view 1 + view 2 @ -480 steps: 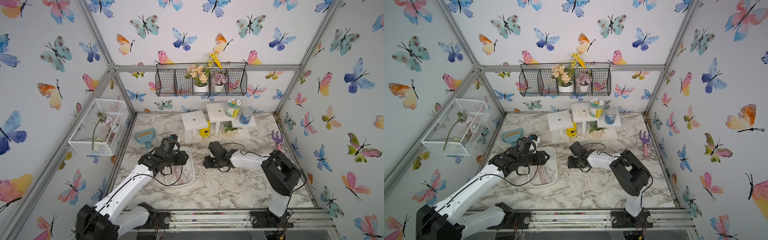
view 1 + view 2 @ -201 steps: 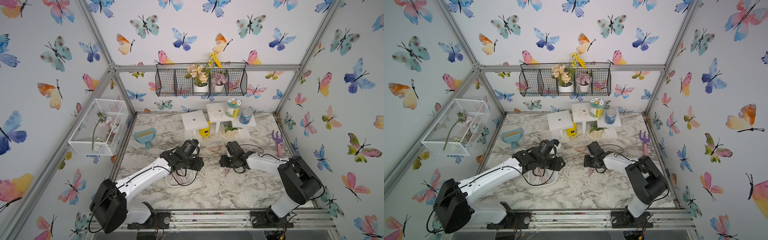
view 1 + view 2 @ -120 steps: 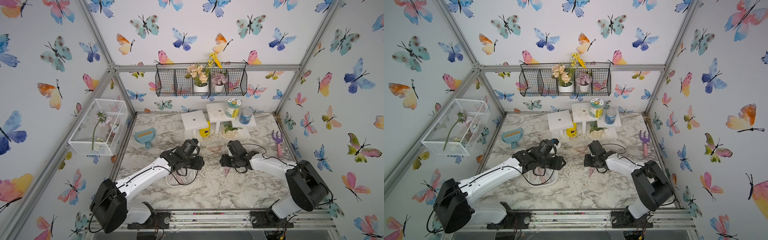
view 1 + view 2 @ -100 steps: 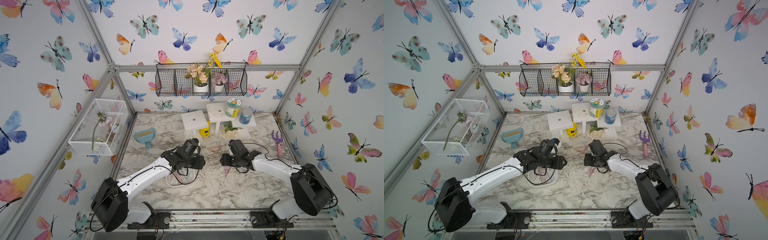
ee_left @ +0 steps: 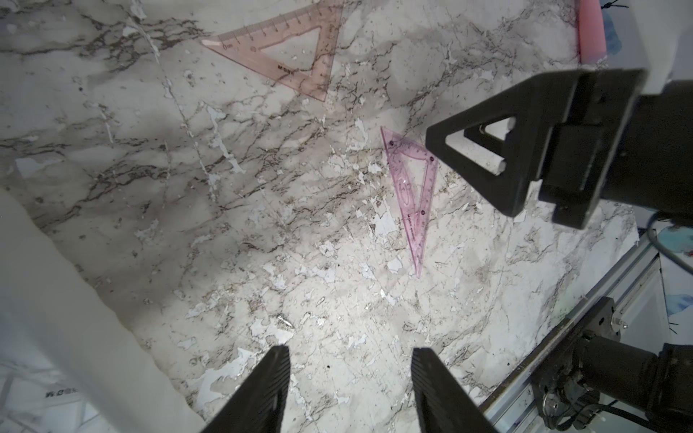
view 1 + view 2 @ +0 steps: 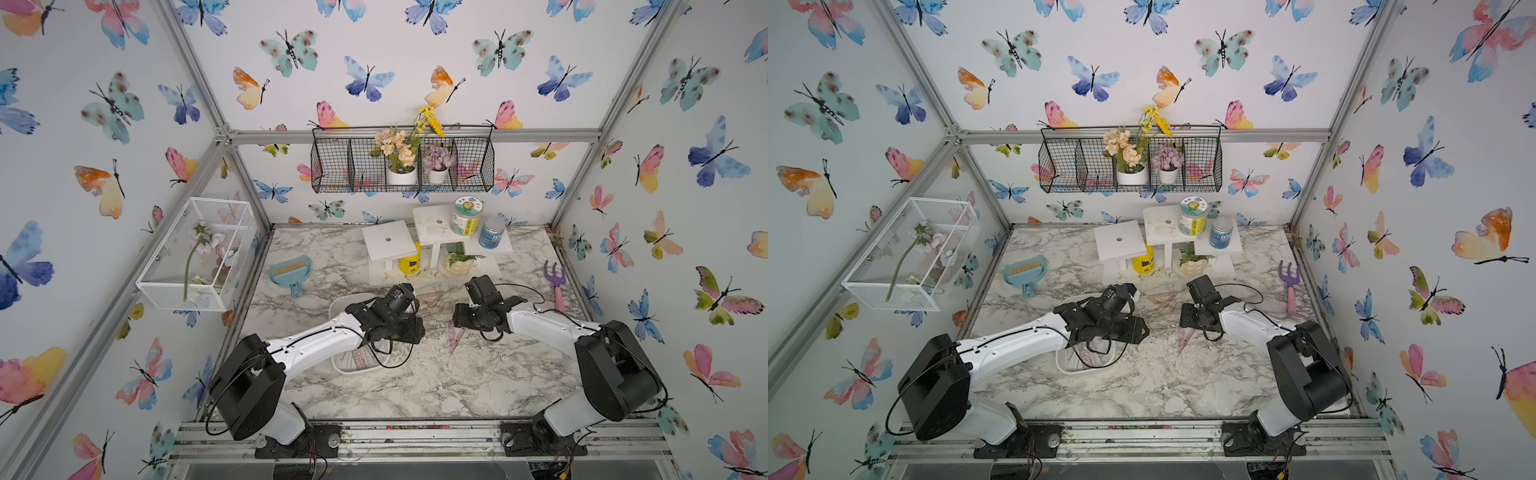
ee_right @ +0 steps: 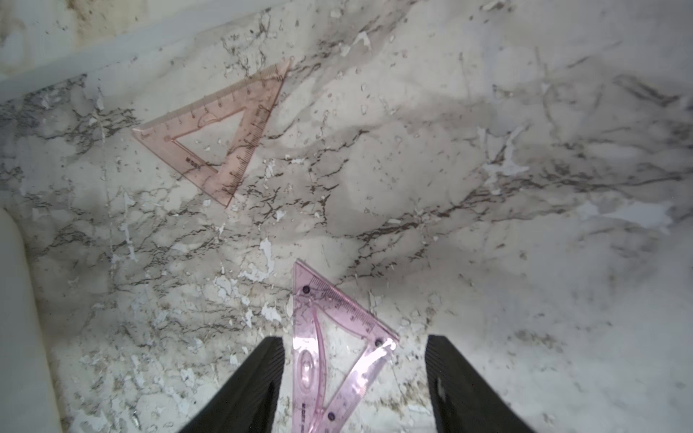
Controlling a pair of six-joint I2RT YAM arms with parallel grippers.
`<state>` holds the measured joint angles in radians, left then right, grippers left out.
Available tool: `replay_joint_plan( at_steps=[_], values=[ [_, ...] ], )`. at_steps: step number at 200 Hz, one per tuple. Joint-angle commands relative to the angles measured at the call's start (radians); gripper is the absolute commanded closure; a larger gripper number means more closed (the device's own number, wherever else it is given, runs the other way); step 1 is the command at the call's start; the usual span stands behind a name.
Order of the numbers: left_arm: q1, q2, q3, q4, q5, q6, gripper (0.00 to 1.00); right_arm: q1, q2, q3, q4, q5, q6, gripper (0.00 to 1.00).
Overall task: Put the scattered rulers into the storage box
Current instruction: Pick up the ruler from the center of the board.
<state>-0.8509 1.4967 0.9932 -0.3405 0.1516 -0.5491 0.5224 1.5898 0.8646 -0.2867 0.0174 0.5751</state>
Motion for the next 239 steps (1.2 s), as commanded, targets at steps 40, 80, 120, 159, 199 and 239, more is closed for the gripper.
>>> replay_joint_plan(
  at_steps=[40, 80, 120, 159, 199, 239],
  values=[
    [0.001, -0.036, -0.023, 0.003, 0.003, -0.009, 0.43, 0.002, 0.074, 0.023, 0.07, -0.093, -0.003, 0.36],
    [0.001, -0.027, -0.013, 0.005, 0.005, -0.006, 0.43, 0.002, 0.087, -0.008, 0.098, -0.125, 0.012, 0.37],
    [0.001, -0.022, -0.008, 0.003, 0.005, -0.003, 0.43, 0.004, 0.052, -0.059, 0.122, -0.142, 0.038, 0.38],
    [0.001, -0.018, -0.005, 0.003, 0.004, -0.003, 0.43, 0.011, 0.028, -0.101, 0.142, -0.164, 0.062, 0.38],
    [0.001, -0.012, -0.002, 0.003, 0.0, -0.003, 0.43, 0.025, -0.031, -0.16, 0.159, -0.175, 0.096, 0.38],
    [-0.003, 0.019, 0.007, 0.015, 0.008, -0.002, 0.43, 0.025, -0.069, -0.183, 0.155, -0.165, 0.102, 0.38]
  ],
)
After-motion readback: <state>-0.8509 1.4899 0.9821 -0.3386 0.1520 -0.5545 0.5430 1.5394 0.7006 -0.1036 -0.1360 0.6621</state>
